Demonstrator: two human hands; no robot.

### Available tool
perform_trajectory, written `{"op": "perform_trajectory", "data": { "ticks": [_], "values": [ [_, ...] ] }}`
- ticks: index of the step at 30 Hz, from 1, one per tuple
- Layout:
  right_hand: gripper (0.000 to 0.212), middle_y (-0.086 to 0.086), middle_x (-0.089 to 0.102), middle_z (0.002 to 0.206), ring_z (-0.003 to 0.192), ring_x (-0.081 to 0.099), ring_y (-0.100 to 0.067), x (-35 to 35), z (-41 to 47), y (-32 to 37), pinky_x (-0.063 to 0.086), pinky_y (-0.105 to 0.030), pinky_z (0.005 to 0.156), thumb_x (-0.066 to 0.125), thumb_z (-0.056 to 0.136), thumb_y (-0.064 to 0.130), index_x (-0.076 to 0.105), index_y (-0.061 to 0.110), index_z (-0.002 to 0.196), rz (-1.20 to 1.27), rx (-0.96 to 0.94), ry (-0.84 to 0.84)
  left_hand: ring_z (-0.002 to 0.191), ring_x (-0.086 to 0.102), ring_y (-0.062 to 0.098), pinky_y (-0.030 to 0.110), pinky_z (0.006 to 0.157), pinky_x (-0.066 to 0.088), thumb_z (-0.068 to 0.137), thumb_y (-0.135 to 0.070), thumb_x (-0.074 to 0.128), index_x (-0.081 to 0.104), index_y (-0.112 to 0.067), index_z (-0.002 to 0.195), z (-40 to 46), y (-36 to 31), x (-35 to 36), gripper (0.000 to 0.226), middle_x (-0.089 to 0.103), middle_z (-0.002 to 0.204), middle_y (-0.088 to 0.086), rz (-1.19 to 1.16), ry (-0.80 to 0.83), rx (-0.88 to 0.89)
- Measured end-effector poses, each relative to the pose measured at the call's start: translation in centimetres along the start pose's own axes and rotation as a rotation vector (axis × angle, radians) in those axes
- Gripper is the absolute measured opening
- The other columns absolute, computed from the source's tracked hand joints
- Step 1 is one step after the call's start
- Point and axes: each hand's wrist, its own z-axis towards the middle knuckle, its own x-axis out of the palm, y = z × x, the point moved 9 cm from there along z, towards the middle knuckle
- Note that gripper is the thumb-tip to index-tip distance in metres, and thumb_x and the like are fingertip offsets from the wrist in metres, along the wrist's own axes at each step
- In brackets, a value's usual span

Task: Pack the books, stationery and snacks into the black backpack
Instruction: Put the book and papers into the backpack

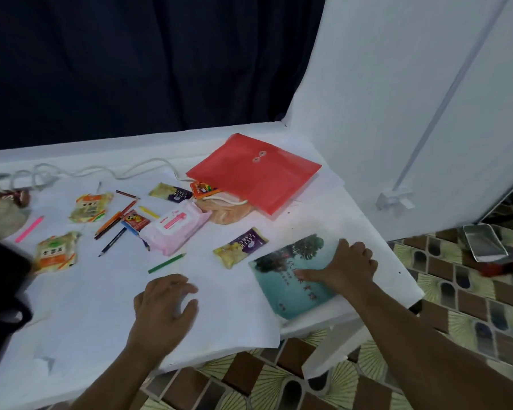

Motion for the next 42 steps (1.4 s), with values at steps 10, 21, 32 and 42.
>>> {"op": "perform_trajectory", "data": {
  "ticks": [10, 21, 32, 42],
  "values": [
    [0.099, -0.008, 0.061, 0.12, 0.103, 0.061, -0.027, -1.1, 1.6, -0.7, 0.055, -0.04, 0.083, 0.097, 0.05, 0.04, 0.044, 0.011, 0.128, 0.544, -0.048, 0.168, 0.119, 0.051, 0.011, 0.045, 0.087, 0.042, 0.08, -0.052, 0.056, 0.07, -0.037, 0.102, 0.0, -0.3, -0.1, 0.03, 0.061, 0.12, -0.016, 0.023, -0.003, 0.03],
    [0.053, 0.011, 0.063, 0.122, 0.102, 0.063, -0.01, -8.2, -4.1, 7.4, 0.053, -0.036, 0.089, 0.066, 0.094, 0.031, 0.04, 0.038, 0.14, 0.467, -0.584, 0.197, 0.121, 0.049, 0.008, 0.041, 0.088, 0.039, 0.082, -0.056, 0.055, 0.069, -0.04, 0.107, -0.2, -0.2, 0.0, 0.032, 0.06, 0.123, -0.018, 0.058, 0.04, 0.025],
    [0.058, 0.012, 0.064, 0.118, 0.102, 0.062, -0.013, -10.7, -8.1, 15.4, 0.048, -0.032, 0.088, 0.065, 0.093, 0.029, 0.037, 0.044, 0.141, 0.487, -0.782, 0.084, 0.123, 0.055, 0.006, 0.036, 0.11, 0.042, 0.089, -0.056, 0.065, 0.072, -0.043, 0.101, 1.0, 0.4, -1.4, 0.018, 0.062, 0.128, -0.019, -0.284, 0.346, -0.265],
    [0.05, 0.024, 0.063, 0.107, 0.095, 0.06, 0.01, -8.1, -10.0, 21.6, 0.045, -0.019, 0.075, 0.066, 0.092, 0.018, 0.047, 0.037, 0.133, 0.654, -0.858, 0.135, 0.107, 0.069, 0.03, 0.041, 0.099, 0.053, 0.097, 0.002, 0.055, 0.075, -0.004, 0.098, -0.4, 5.1, -6.9, 0.021, 0.076, 0.104, 0.01, -1.024, -0.1, -0.687]
  ]
}}
